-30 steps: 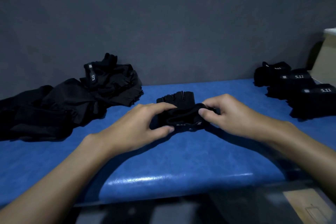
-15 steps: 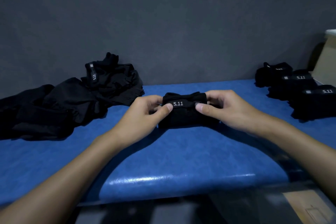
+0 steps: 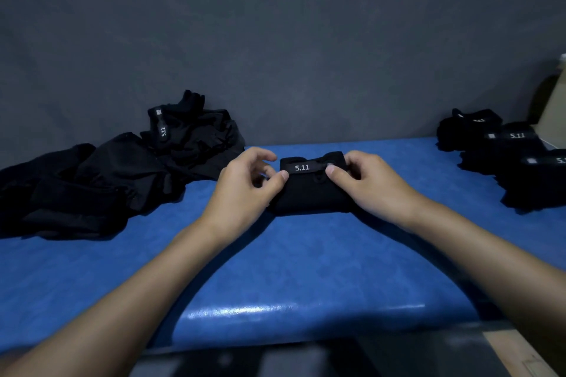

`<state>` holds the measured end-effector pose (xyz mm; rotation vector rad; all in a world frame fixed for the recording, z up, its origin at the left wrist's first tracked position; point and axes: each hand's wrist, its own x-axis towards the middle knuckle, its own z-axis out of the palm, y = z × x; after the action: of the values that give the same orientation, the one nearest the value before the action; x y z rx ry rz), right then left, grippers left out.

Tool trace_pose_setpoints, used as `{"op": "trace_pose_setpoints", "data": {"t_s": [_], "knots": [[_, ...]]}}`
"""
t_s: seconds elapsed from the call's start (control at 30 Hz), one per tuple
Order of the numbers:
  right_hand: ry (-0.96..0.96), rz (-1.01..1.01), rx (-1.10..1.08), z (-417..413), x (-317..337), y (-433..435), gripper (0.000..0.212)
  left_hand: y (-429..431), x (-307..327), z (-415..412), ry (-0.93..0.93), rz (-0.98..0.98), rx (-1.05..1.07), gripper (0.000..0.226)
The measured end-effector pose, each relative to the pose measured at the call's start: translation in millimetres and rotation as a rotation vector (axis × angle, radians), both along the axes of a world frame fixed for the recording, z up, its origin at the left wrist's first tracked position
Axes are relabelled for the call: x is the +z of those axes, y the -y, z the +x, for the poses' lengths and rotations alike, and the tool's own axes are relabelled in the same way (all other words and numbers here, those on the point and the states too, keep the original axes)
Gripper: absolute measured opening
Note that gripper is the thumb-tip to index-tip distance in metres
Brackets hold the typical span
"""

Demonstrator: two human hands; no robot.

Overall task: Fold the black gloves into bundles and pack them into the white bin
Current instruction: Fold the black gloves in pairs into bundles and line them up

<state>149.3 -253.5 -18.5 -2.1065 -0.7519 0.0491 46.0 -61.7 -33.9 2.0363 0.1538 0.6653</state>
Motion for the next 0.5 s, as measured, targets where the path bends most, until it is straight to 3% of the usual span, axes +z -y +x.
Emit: {"op": "trace_pose_setpoints", "data": {"t_s": [0.27, 0.4, 0.5], "knots": [[0.052, -0.016, -0.010, -2.9, -0.7, -2.9, 0.034, -3.8, 2.1, -9.7, -0.066, 0.148, -0.173, 0.030], [-0.009, 0.021, 0.169, -4.8, 6.0, 14.7, 0.063, -2.3, -0.3, -11.7, -0.081, 0.175, -0.142, 0.031], [0.032, -0.096, 0.276, -3.8, 3.5, 28.1, 0.082, 1.0, 1.5, -14.2, -0.083, 0.189, -0.152, 0.032]]}}
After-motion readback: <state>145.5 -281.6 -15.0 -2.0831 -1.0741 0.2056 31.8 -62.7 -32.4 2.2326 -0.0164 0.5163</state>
